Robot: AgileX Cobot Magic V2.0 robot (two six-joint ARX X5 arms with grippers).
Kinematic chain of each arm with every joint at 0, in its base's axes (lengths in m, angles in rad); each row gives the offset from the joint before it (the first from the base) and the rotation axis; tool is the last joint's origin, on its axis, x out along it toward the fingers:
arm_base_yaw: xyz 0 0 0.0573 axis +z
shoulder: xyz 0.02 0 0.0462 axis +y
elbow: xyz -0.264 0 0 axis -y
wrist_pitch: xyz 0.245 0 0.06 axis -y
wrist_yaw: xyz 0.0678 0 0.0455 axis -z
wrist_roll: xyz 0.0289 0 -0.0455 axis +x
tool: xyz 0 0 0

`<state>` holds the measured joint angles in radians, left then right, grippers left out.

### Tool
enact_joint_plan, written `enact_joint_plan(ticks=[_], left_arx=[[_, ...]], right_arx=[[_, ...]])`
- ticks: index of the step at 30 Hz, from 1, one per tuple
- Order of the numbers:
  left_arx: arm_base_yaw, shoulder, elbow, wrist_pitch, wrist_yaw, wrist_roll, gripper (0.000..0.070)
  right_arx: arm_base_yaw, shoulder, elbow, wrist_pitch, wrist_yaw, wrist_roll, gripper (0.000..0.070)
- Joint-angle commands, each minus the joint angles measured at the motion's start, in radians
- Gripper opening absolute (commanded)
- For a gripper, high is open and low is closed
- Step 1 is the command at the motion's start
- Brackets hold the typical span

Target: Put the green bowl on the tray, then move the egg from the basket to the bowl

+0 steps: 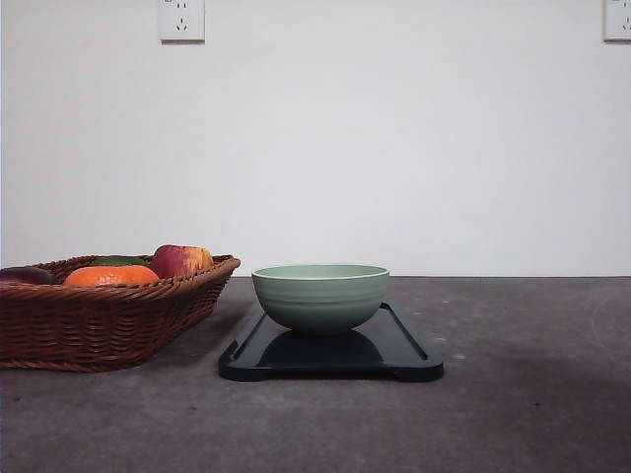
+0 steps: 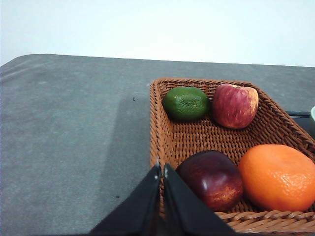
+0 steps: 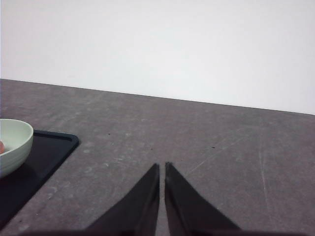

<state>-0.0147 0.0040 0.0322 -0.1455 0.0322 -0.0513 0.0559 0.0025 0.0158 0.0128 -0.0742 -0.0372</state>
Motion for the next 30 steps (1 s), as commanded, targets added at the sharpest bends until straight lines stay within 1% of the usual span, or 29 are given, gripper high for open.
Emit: enact_joint_plan(ticks=[1, 30], left_arx=[[0.001, 0.000, -0.019, 0.011, 0.002, 0.010, 0.0000], [0.001, 0.000, -0.019, 0.011, 0.002, 0.010, 0.0000]], right_arx=[[0.000, 0.001, -0.004, 0.011, 0.004, 0.000, 0.0011], [0.000, 0.001, -0.004, 0.011, 0.004, 0.000, 0.0011]])
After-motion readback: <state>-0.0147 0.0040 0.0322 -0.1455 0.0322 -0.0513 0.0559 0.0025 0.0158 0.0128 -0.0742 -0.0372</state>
